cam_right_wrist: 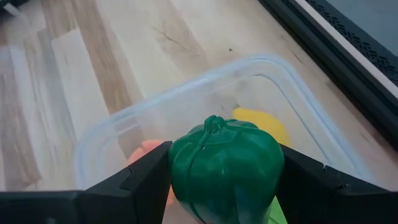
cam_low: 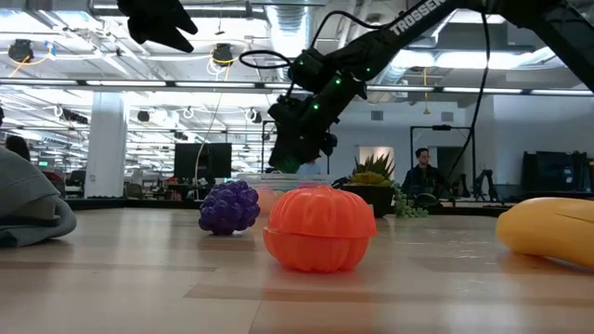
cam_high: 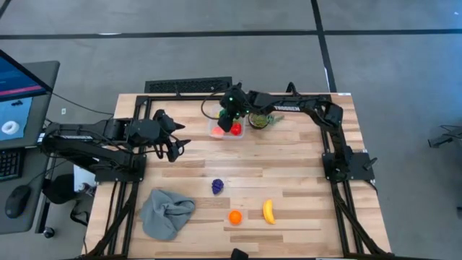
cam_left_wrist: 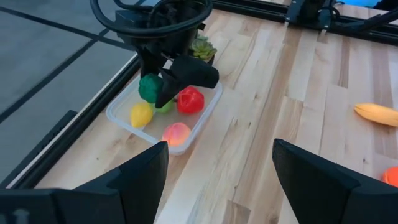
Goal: Pick and placing Produce into tupperware
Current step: Put the green bell pepper into the transparent container
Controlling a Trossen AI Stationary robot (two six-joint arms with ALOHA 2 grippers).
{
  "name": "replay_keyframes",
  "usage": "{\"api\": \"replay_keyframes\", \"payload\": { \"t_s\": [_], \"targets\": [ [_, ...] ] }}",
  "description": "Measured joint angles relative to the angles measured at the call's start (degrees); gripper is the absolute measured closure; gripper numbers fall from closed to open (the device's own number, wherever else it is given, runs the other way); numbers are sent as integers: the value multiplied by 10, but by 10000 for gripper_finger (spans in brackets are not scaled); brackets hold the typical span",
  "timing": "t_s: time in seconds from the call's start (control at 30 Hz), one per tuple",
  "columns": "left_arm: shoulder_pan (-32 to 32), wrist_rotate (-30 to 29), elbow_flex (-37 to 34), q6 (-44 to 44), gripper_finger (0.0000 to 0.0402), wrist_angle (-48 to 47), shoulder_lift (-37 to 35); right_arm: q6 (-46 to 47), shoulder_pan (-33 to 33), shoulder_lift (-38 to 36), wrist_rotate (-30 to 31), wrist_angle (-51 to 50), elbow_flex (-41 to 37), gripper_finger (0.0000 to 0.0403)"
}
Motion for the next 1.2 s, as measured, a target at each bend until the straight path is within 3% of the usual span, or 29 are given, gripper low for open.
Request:
{"api": "replay_keyframes", "payload": {
  "t_s": [1.2],
  "targets": [
    [0,-5,0,8,123,-7,0,-34,3,13,-12,-15,0,132]
  ]
}}
